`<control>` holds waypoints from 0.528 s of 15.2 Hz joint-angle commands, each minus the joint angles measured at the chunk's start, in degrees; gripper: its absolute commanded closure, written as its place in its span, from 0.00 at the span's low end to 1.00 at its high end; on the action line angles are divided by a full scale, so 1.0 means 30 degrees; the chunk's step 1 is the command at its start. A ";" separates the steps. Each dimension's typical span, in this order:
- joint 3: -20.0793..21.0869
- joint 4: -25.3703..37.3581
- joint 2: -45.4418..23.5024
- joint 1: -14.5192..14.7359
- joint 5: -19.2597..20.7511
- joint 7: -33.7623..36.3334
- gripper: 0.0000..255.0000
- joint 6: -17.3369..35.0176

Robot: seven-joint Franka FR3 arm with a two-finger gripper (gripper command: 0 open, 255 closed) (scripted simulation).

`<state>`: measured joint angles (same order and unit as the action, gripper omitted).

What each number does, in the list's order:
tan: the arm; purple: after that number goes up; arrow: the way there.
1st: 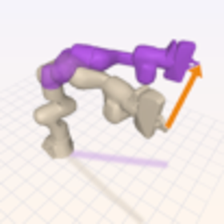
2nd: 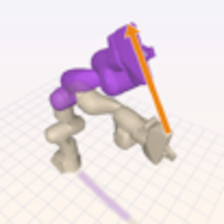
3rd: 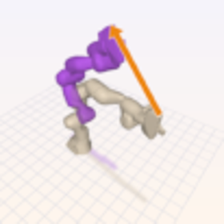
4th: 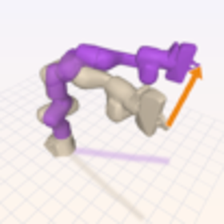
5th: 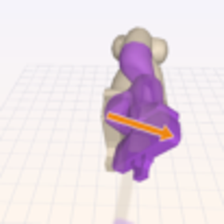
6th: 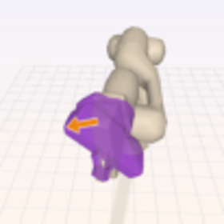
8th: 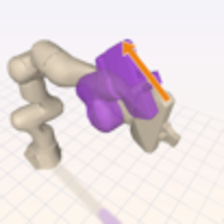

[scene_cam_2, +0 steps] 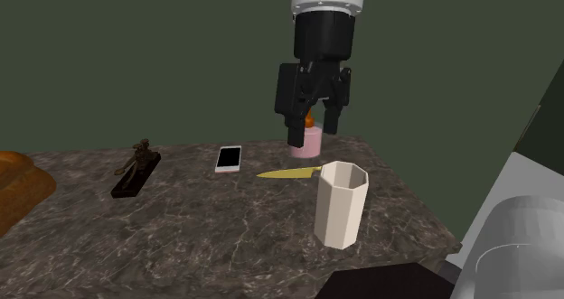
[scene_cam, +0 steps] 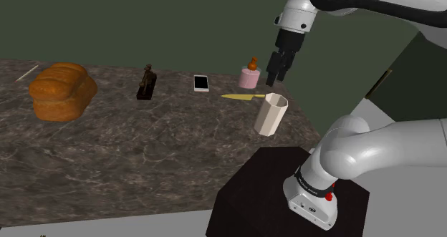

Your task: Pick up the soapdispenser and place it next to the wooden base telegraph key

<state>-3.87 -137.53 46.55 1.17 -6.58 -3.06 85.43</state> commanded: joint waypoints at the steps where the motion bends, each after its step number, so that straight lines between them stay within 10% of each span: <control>1: 0.0000 0.0000 0.0000 0.0000 0.0000 0.0000 0.00 0.0000; 8: -0.2551 -0.0668 -0.1681 -0.0494 0.2547 -0.4130 0.00 0.2471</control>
<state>-10.58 -139.39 41.99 -0.14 0.07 -13.76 92.04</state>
